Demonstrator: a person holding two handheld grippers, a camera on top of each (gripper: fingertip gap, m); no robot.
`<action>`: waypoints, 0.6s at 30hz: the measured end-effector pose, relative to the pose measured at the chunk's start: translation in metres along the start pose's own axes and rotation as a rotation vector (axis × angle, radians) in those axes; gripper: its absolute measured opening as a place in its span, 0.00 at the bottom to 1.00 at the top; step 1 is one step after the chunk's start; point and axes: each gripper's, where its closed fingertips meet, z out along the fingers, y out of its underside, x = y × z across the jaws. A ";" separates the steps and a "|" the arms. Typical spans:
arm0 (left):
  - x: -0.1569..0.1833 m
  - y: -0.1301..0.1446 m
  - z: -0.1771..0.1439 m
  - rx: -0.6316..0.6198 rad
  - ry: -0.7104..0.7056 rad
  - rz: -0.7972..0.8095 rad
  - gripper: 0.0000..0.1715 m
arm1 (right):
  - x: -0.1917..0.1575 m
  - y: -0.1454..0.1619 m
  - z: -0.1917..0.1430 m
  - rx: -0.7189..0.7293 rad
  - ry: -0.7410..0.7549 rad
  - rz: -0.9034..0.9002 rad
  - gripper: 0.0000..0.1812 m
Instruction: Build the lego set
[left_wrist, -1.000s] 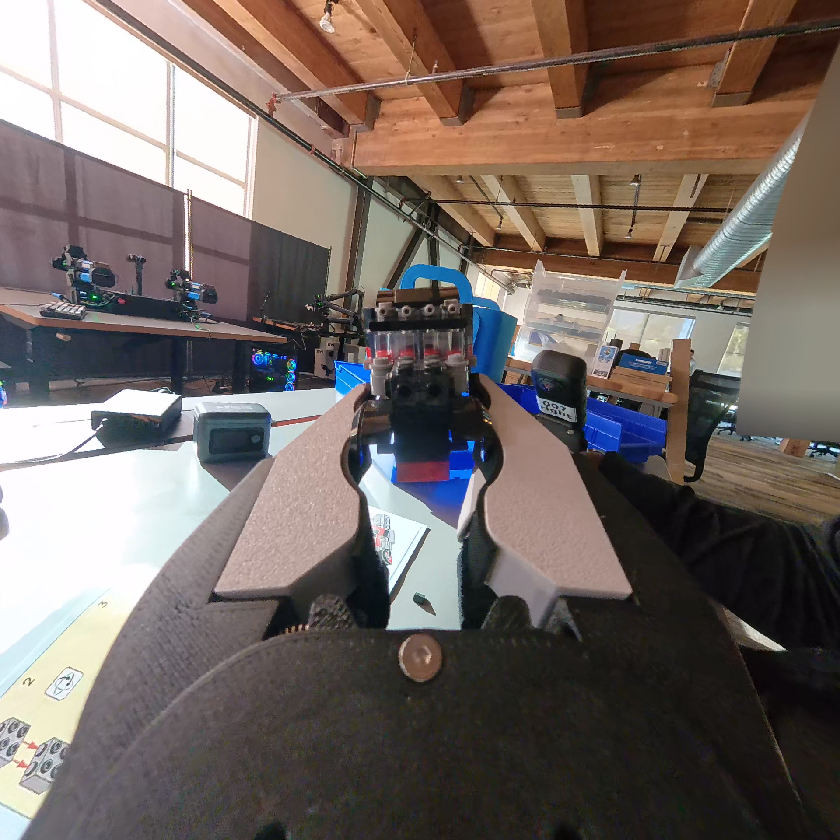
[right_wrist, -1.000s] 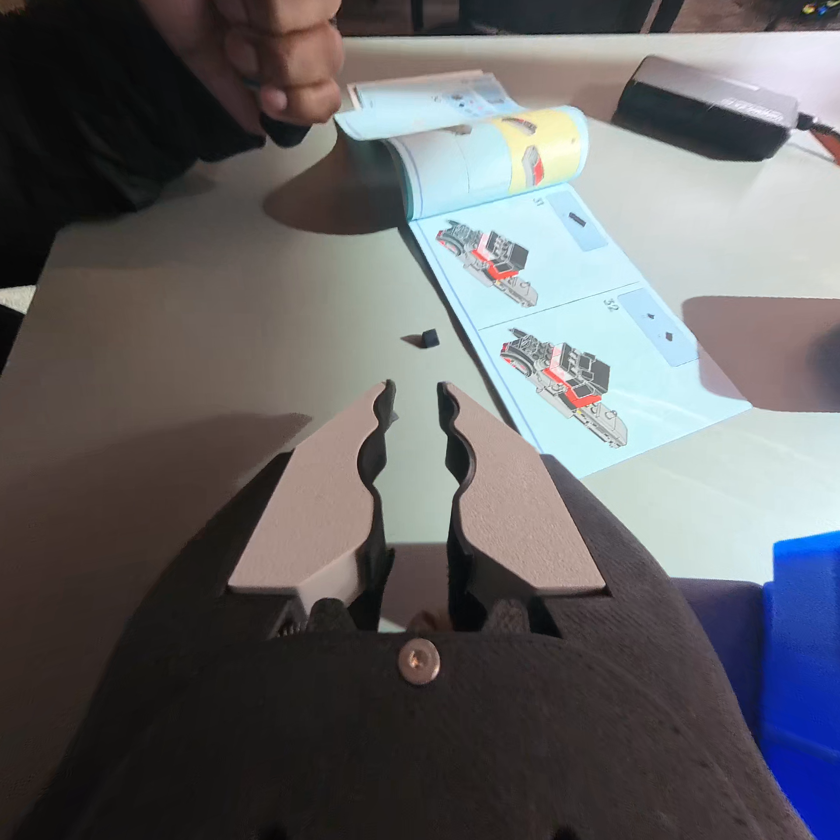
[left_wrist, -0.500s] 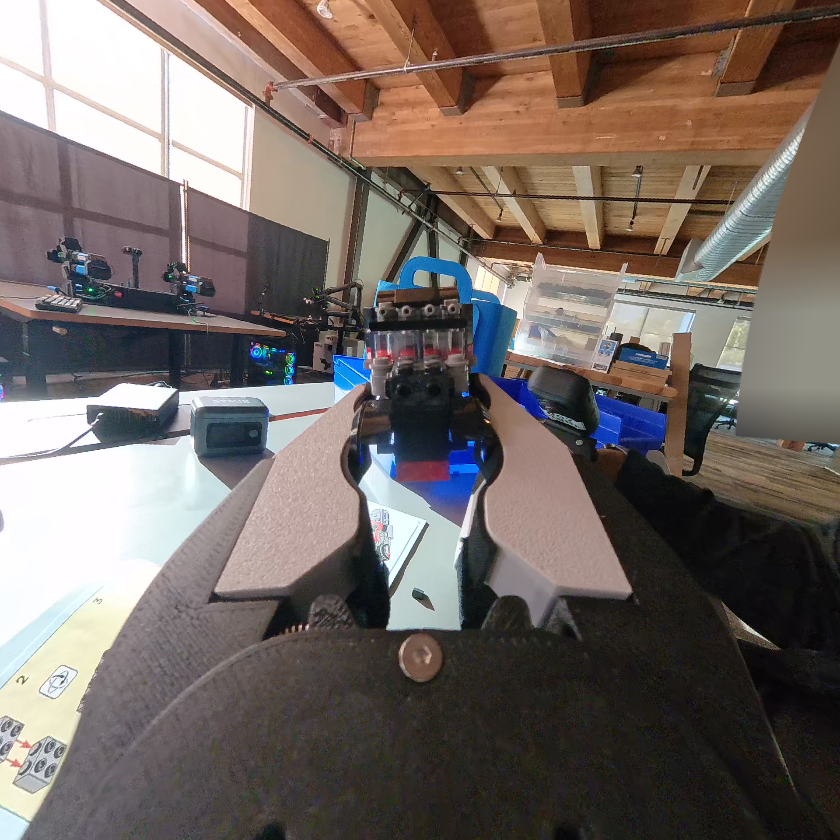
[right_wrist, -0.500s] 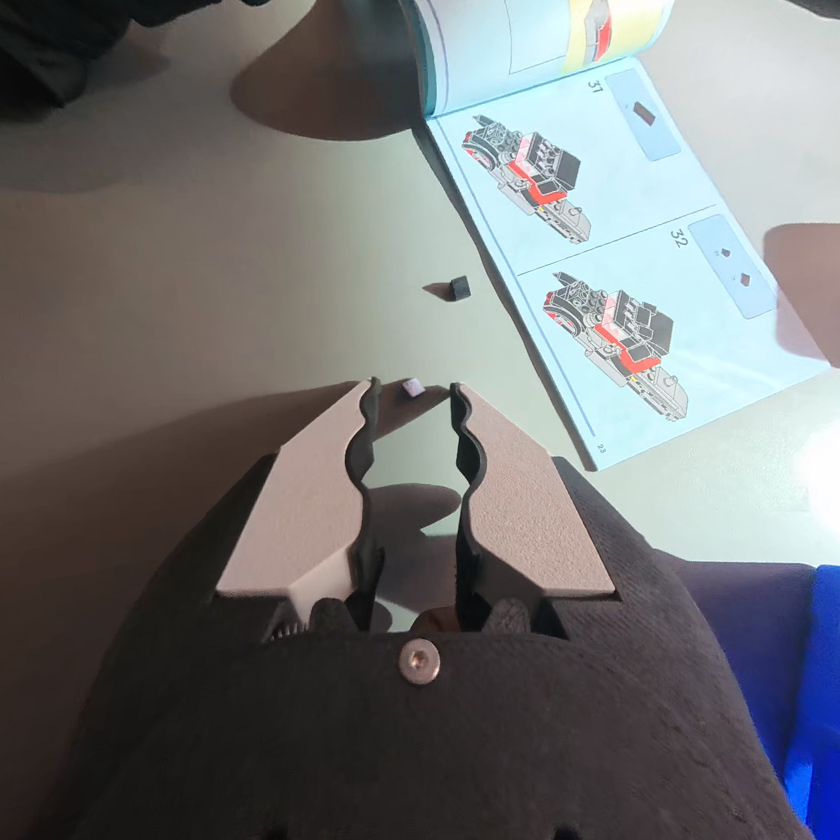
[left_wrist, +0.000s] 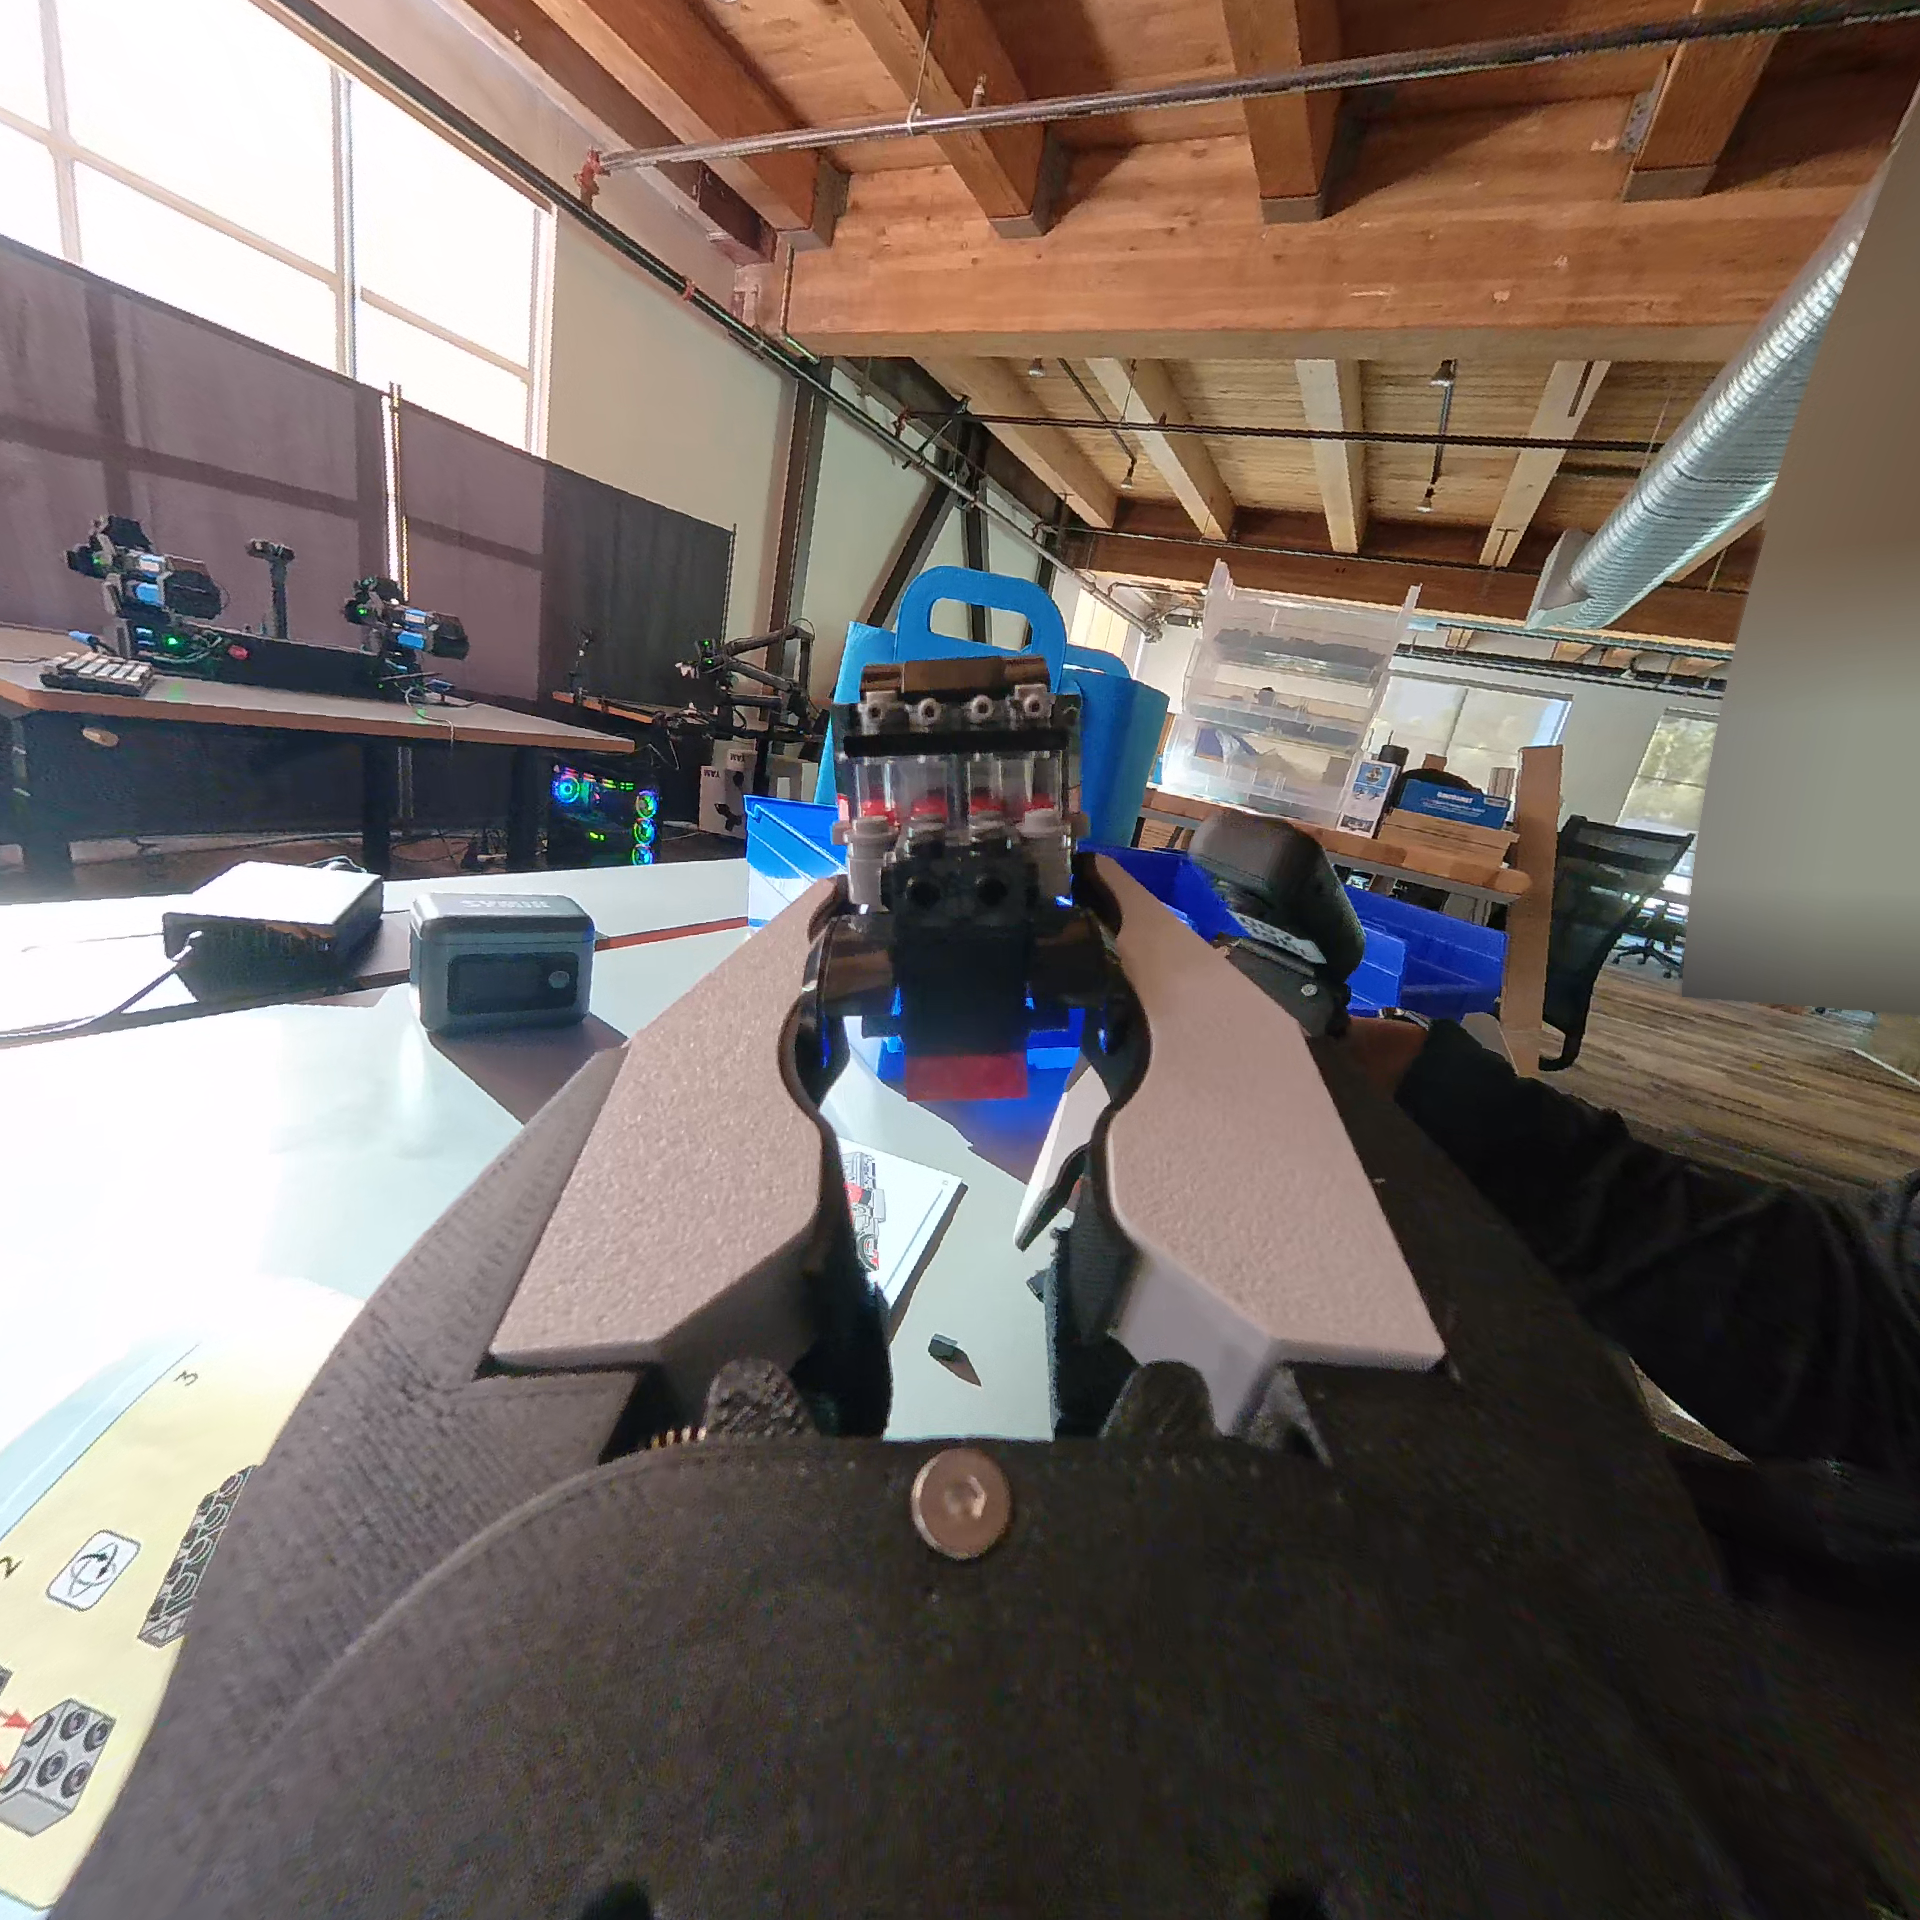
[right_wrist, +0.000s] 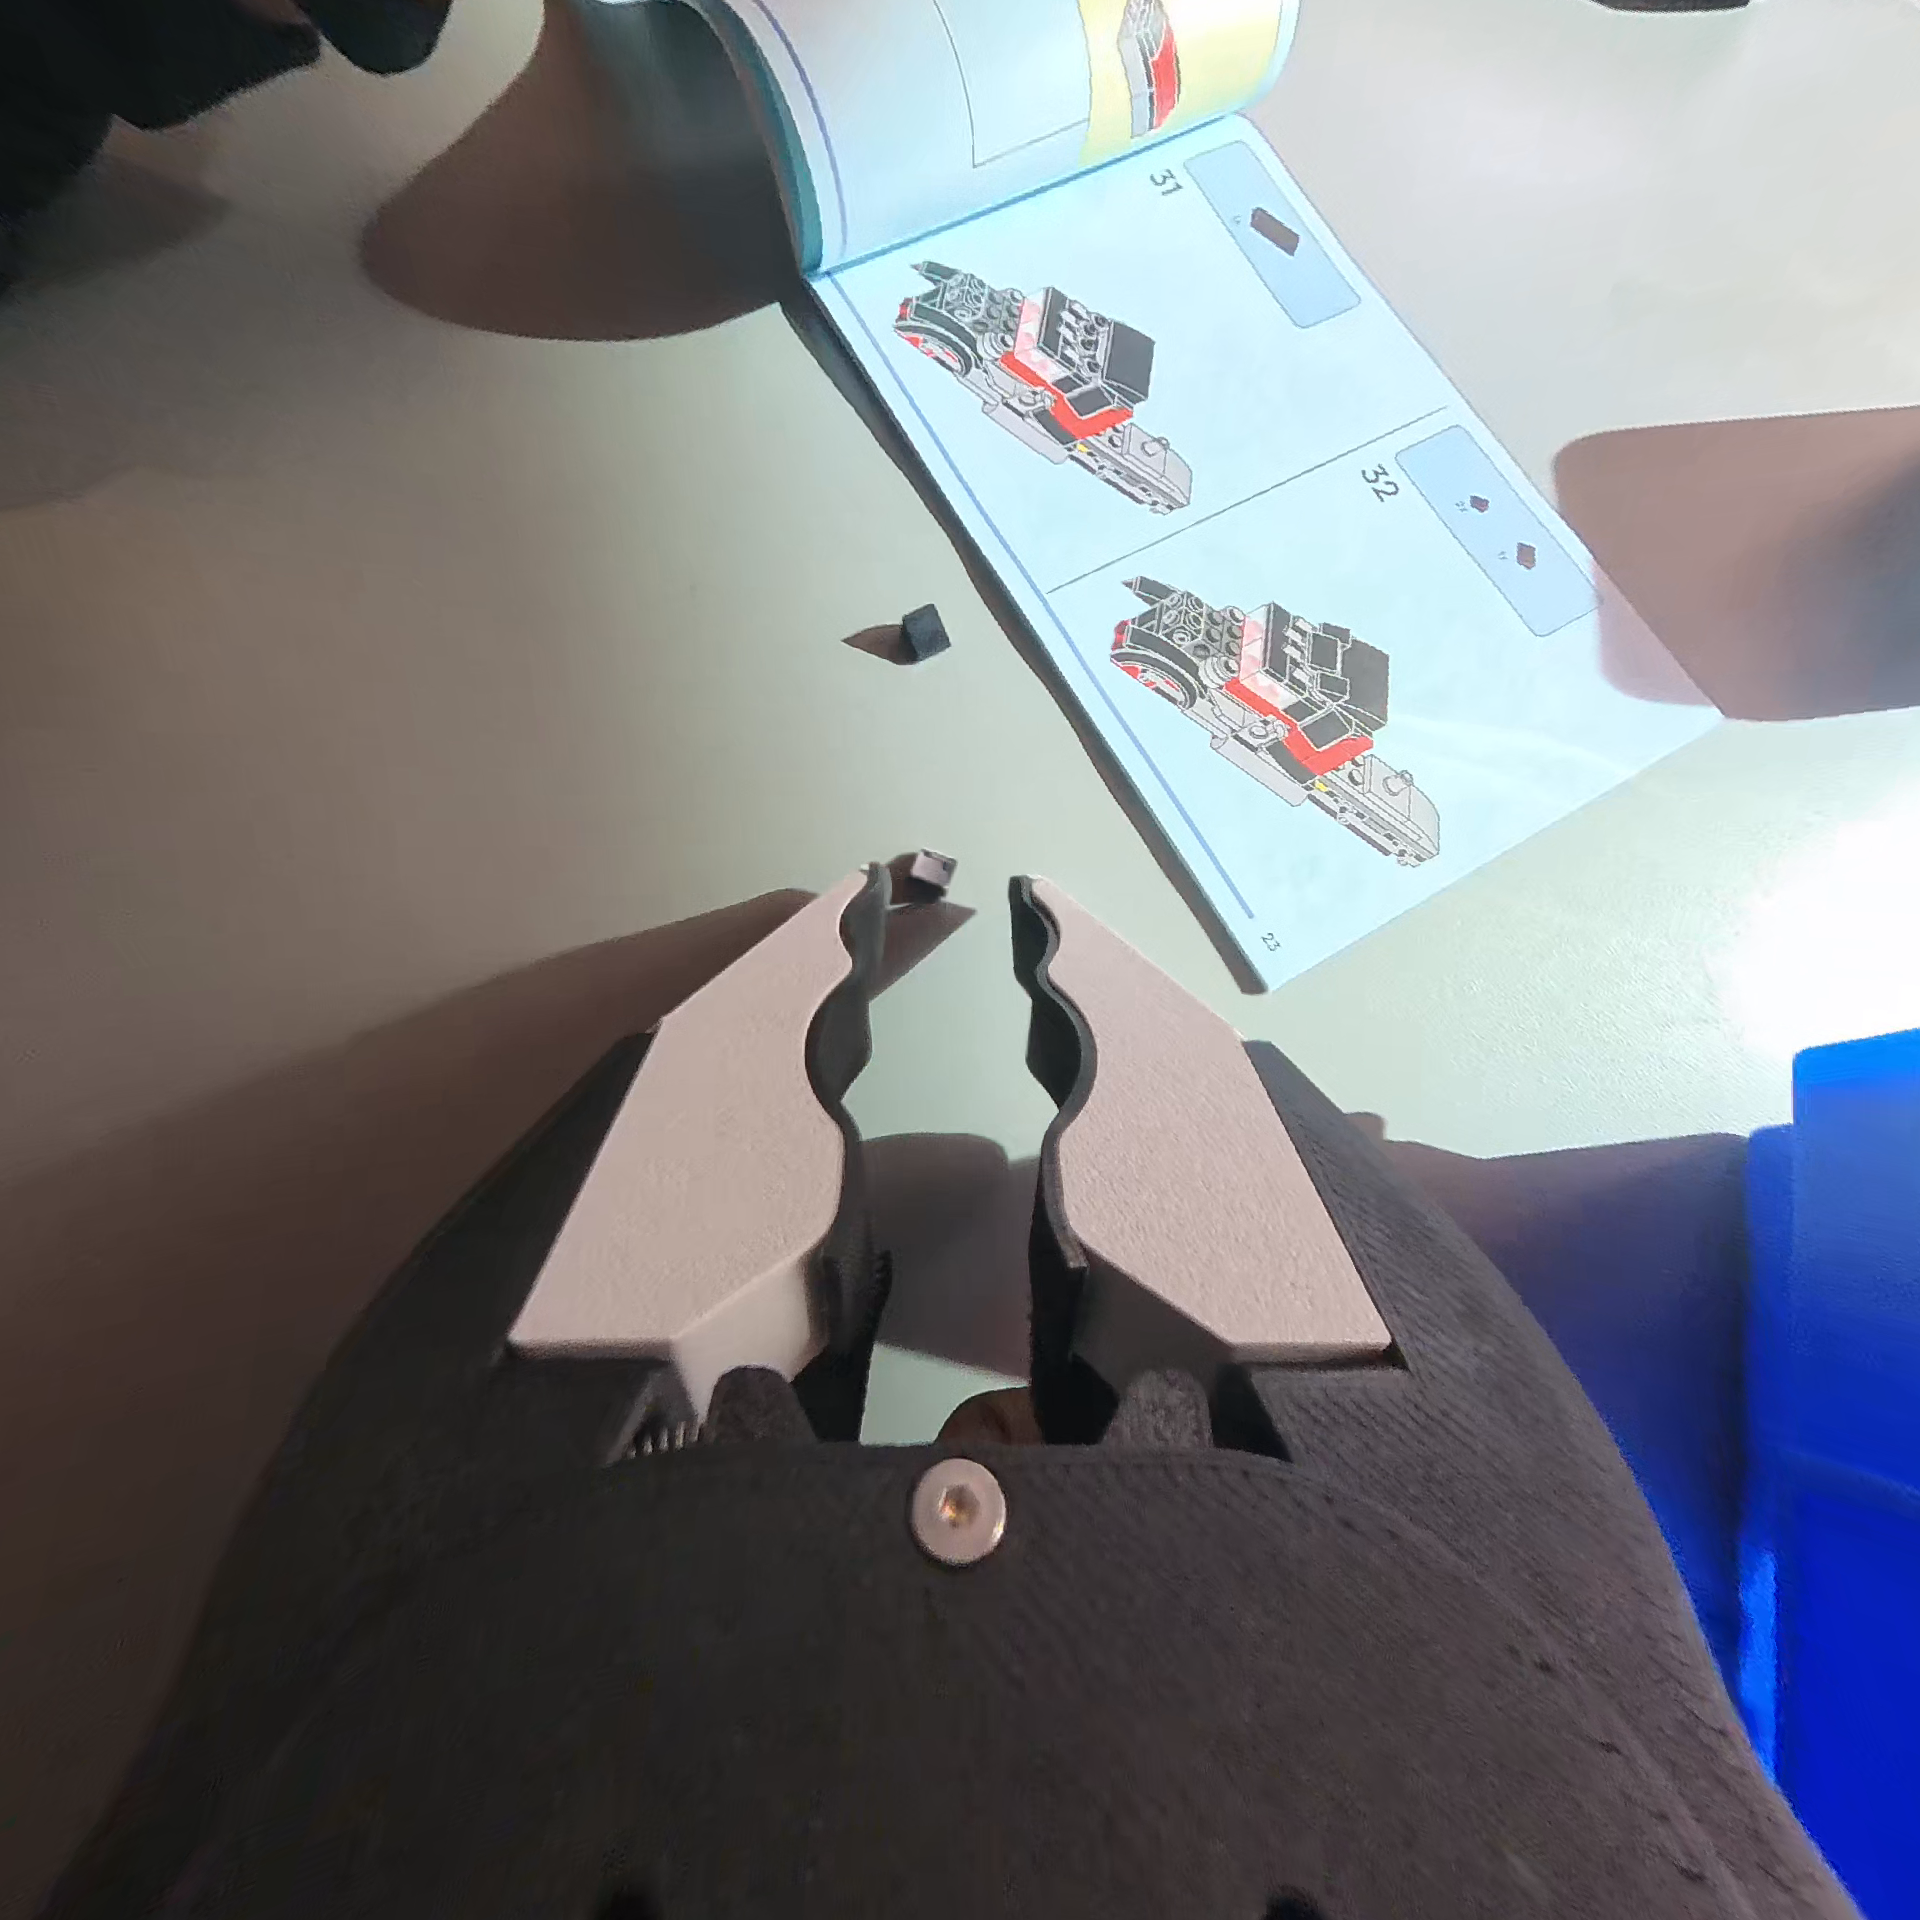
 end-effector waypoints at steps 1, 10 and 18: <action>0.000 0.000 0.000 0.000 0.001 -0.001 0.25 | -0.002 -0.001 0.000 0.007 -0.009 0.005 0.14; 0.014 0.008 0.003 -0.041 0.081 -0.006 0.25 | -0.004 0.000 0.006 -0.026 0.006 -0.013 0.06; 0.052 0.036 -0.002 -0.192 0.291 0.073 0.25 | -0.008 -0.029 -0.025 0.118 -0.045 -0.060 0.06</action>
